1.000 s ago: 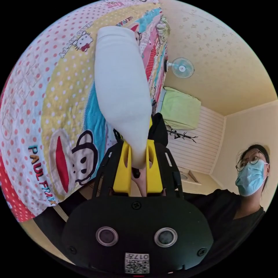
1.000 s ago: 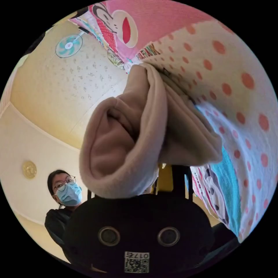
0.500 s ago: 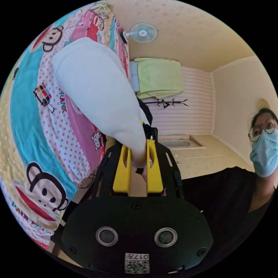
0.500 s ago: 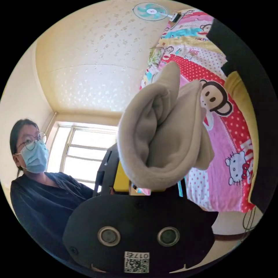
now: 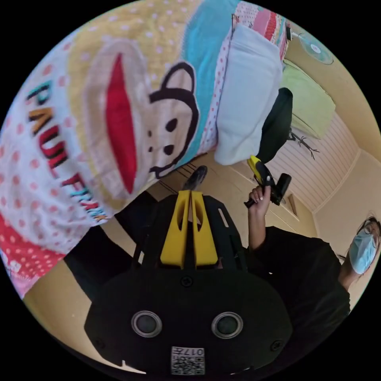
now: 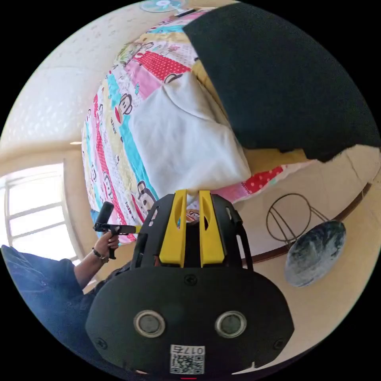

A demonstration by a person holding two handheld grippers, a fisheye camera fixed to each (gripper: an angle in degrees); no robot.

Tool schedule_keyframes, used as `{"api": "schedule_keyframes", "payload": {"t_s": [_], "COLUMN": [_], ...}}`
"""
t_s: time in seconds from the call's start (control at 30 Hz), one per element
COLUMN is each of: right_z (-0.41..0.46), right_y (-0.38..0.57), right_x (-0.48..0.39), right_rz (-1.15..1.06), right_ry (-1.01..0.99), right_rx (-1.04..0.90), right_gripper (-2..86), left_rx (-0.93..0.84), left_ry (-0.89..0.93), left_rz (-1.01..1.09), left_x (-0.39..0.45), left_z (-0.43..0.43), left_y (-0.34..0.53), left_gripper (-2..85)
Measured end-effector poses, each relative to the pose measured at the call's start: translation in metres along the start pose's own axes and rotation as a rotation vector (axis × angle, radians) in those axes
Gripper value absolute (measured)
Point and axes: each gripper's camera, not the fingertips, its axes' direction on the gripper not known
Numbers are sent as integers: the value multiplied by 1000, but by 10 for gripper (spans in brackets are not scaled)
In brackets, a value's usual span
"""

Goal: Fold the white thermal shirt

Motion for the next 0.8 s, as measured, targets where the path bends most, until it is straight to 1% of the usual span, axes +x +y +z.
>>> {"api": "schedule_keyframes", "payload": {"t_s": [0.03, 0.07, 0.1, 0.13, 0.17, 0.2, 0.23, 0.27, 0.33, 0.4, 0.47, 0.57, 0.63, 0.7, 0.73, 0.77, 0.8], "right_z": [11, 18, 37, 58, 68, 87, 107, 117, 160, 193, 217, 249, 295, 334, 364, 379, 413], "right_y": [-4, -5, -9, -13, -15, -17, -17, -17, -15, -14, -14, -17, -21, -23, -23, -23, -24], "right_x": [-28, -42, -70, -96, -108, -130, -148, -157, -177, -183, -192, -226, -271, -315, -352, -370, -408], "right_rz": [-85, -128, -202, -237, -245, -246, -229, -224, -200, -200, -199, -213, -300, -402, -489, -526, -588], "right_ry": [84, 130, 234, 347, 401, 519, 649, 708, 896, 991, 1014, 936, 789, 717, 726, 749, 793], "right_rx": [18, 20, 12, 0, -1, 7, 30, 40, 51, 14, -23, -84, -211, -247, -226, -215, -192], "right_gripper": [64, 66, 67, 66, 63, 56, 45, 40, 24, 14, 9, 5, 4, 4, 4, 5, 5], "left_rx": [24, 60, 84, 101, 141, 177, 188, 198, 199, 228, 237, 201, 203, 259, 278, 325, 389], "left_ry": [-47, -149, -256, -308, -392, -456, -480, -495, -416, -306, -258, -193, -200, -239, -243, -234, -206], "left_rz": [-23, -68, -123, -154, -204, -238, -251, -261, -237, -200, -167, -86, -65, -83, -93, -115, -144], "left_x": [-3, -11, -19, -24, -30, -36, -38, -45, -57, -67, -65, -59, -59, -69, -74, -86, -102], "left_z": [-12, -34, -54, -65, -84, -101, -108, -117, -121, -118, -116, -107, -106, -120, -127, -144, -167], "left_y": [8, 23, 37, 44, 58, 72, 78, 88, 97, 108, 118, 142, 168, 218, 233, 264, 299], "left_gripper": [-9, -10, -10, -10, -10, -10, -10, -10, -10, -10, -10, -9, -9, -6, -5, -1, 5]}}
